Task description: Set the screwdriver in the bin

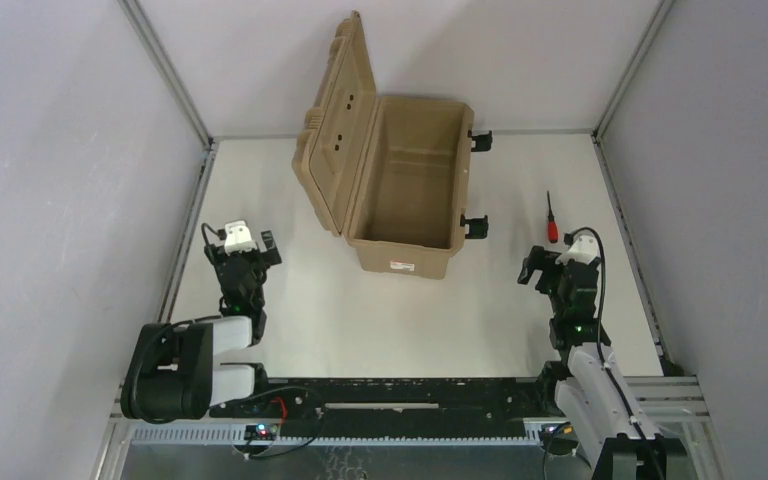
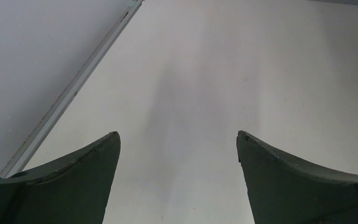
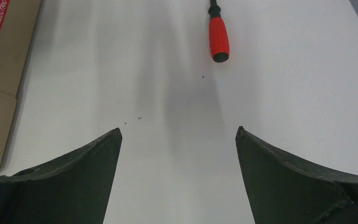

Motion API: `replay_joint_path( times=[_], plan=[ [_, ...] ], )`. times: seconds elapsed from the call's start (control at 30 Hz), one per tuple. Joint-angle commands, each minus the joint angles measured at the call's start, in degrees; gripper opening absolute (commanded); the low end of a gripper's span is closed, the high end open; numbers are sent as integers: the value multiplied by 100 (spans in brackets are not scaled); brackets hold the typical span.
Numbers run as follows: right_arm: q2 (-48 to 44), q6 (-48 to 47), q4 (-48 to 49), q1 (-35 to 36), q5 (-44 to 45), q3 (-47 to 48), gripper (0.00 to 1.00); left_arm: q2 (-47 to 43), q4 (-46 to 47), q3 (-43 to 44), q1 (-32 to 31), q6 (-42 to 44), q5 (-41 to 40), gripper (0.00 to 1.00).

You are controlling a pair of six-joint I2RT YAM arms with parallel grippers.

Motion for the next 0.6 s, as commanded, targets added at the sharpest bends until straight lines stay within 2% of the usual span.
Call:
replay_joint_path(
  times=[0.0,0.1,0.2,0.37,0.47,0.57],
  plan=[
    [32,148,73,-30,44,400,100,-13,295,255,38,-3,60,100],
    [438,28,-405,-79,126,1086,100,-13,295,254,38,-2,60,100],
    [1572,36,-1588,-449,6,2395,100,-13,295,250,38,-3,60,100],
    [3523,-139,-2623,-847,-271,4073,99,-14,298,250,38,-3,60,100],
    [4557,-300,-2986,-923,-321,4826,95,-13,297,250,38,-3,59,100],
    [5489,-426,-3326,-998,-377,5508,86,-13,296,249,38,-3,59,100]
  ],
)
